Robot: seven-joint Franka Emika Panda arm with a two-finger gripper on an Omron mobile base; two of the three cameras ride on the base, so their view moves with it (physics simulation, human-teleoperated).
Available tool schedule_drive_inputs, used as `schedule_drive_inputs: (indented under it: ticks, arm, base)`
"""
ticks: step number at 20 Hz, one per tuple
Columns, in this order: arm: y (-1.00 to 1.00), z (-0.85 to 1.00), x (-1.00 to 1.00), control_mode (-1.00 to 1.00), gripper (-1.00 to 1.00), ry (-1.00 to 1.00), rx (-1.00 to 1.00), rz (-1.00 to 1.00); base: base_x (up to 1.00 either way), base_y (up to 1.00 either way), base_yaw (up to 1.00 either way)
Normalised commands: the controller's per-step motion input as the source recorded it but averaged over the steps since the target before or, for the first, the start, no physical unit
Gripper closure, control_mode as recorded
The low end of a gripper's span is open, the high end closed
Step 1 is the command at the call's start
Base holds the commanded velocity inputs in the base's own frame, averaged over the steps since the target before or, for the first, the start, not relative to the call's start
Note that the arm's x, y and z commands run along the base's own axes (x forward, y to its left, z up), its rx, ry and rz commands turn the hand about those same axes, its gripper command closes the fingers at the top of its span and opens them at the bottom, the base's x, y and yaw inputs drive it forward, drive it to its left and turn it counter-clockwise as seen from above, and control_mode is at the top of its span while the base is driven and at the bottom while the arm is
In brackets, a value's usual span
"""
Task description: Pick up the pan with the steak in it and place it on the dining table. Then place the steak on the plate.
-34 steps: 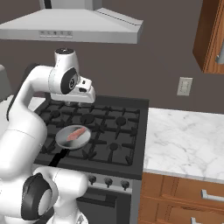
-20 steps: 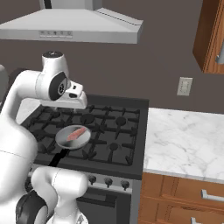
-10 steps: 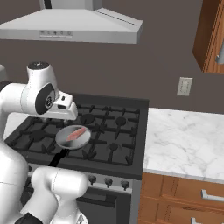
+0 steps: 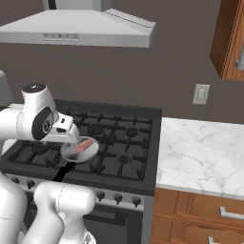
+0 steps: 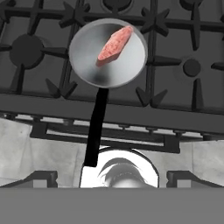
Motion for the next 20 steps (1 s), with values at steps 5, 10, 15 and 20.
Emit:
schedule_drive_inputs:
  ticks: [5, 10, 15, 20]
  arm:
    - [0.12, -0.50, -0.03, -1.00, -1.00, 0.00, -0.02, -0.02]
    - [0.13, -0.55, 0.00, -1.00, -1.00, 0.00, -0.02, -0.03]
    - [0.15, -0.57, 0.00, -1.00, -1.00, 0.00, -0.02, -0.04]
    - [0.12, -0.55, 0.09, -1.00, -1.00, 0.00, 0.00, -0.06]
  base:
    - [0.00, 0.00, 0.00]
    - [0.00, 0.00, 0.00]
    - [0.00, 0.00, 0.00]
    - [0.00, 0.00, 0.00]
